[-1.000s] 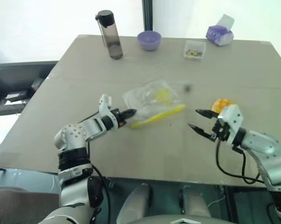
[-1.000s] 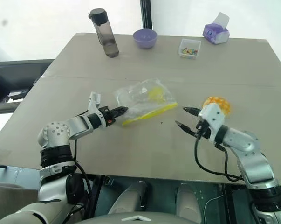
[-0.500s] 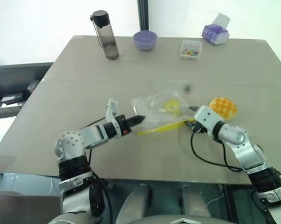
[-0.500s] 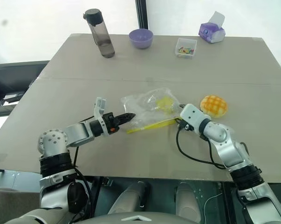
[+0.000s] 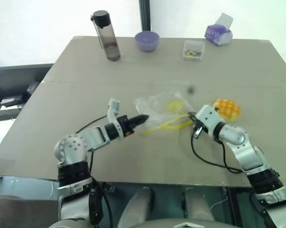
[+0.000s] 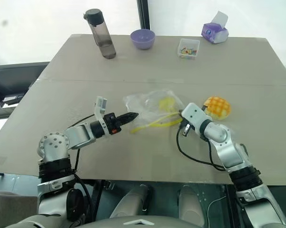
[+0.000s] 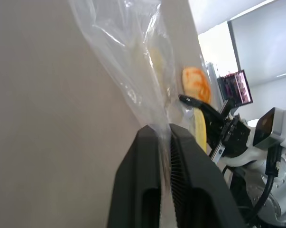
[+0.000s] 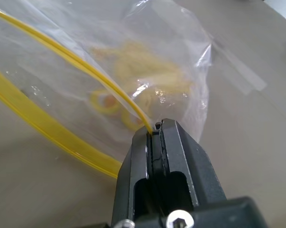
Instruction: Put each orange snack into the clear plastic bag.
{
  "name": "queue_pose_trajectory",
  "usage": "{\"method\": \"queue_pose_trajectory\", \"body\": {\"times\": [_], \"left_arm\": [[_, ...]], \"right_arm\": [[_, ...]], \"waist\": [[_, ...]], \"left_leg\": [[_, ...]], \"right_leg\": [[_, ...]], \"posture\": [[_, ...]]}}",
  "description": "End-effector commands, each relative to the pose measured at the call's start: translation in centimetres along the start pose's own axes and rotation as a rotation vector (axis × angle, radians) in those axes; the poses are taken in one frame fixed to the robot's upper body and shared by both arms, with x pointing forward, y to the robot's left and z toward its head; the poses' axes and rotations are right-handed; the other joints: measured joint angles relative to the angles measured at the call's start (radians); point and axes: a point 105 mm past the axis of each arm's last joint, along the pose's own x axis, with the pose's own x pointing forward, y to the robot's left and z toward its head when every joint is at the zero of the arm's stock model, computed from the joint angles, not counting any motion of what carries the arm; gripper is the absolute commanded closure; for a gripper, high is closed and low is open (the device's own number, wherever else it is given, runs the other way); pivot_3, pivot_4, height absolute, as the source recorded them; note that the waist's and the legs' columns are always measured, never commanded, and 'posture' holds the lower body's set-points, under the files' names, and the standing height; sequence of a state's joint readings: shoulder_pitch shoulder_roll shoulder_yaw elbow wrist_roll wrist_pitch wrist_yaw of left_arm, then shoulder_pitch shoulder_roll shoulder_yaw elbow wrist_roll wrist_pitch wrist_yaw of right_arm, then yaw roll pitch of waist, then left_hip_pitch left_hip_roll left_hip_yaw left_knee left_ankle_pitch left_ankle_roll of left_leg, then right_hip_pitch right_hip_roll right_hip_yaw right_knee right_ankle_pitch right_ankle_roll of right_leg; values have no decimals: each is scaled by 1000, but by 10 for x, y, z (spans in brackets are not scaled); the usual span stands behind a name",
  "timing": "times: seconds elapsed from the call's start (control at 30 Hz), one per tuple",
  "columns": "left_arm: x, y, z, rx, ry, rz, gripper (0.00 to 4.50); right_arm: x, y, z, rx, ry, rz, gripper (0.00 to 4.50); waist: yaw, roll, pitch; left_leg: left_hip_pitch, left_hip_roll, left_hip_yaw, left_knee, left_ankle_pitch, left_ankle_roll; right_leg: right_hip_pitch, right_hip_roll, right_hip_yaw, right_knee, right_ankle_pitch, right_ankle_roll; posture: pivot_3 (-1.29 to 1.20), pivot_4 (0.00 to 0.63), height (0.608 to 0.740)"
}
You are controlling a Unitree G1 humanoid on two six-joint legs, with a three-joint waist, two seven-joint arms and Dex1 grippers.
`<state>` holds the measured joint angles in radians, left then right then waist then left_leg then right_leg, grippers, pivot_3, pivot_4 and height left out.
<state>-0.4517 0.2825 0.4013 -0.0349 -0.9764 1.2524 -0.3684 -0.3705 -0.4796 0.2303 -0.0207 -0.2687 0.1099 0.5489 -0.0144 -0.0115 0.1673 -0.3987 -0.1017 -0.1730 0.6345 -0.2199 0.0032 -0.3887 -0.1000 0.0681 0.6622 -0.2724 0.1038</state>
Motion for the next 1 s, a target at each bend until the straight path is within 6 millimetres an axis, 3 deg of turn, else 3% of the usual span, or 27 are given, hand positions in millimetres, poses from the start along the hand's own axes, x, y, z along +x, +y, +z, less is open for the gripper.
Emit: {"method": "queue_pose_trajectory", "body": {"times": [0.03,0.17,0.3,0.37,0.5,0.67,0.8,1.0], "left_arm": [[-3,-18,24,178,-88,-28,2705],[-3,-28,33,356,-138,-41,2705],[8,-35,43,740,-203,60,2705],[14,-50,43,889,-241,43,2705],[22,-54,36,1261,-250,124,2705],[25,-33,12,1538,-122,176,2705],[25,-14,-1,1615,-30,211,2705],[23,6,9,1665,-27,344,2705]], "right_arm": [[2,-26,16,-45,-26,-102,4500],[9,-34,18,-128,6,-149,4500],[21,-42,5,-187,135,-168,4500],[27,-43,6,-194,149,-166,4500],[36,-46,13,-210,147,-178,4500],[42,-47,21,-202,127,-186,4500],[45,-48,25,-205,113,-185,4500],[44,-49,32,-211,93,-183,4500]], "waist": [[0,0,0],[0,0,0],[1,0,0],[1,0,0],[-2,0,0],[-3,0,0],[-3,0,0],[-3,0,0]], "left_leg": [[0,0,0,0,0,0],[-2,0,1,-1,0,0],[-2,0,2,-1,0,0],[-2,0,2,-1,0,0],[-3,0,3,-3,0,0],[-3,0,4,-5,0,0],[-3,0,3,-5,0,0],[-3,0,3,-5,0,0]], "right_leg": [[0,0,0,0,0,0],[-3,0,1,-1,0,0],[-4,0,1,0,0,0],[-4,0,1,0,0,-1],[-5,0,3,0,0,-1],[-7,0,4,-1,0,-1],[-7,0,4,0,0,-1],[-7,1,3,0,0,-1]], "posture": [[0,150,739],[0,150,739],[0,150,739],[0,150,739],[0,150,739],[0,150,739],[0,150,739],[0,150,739]]}}
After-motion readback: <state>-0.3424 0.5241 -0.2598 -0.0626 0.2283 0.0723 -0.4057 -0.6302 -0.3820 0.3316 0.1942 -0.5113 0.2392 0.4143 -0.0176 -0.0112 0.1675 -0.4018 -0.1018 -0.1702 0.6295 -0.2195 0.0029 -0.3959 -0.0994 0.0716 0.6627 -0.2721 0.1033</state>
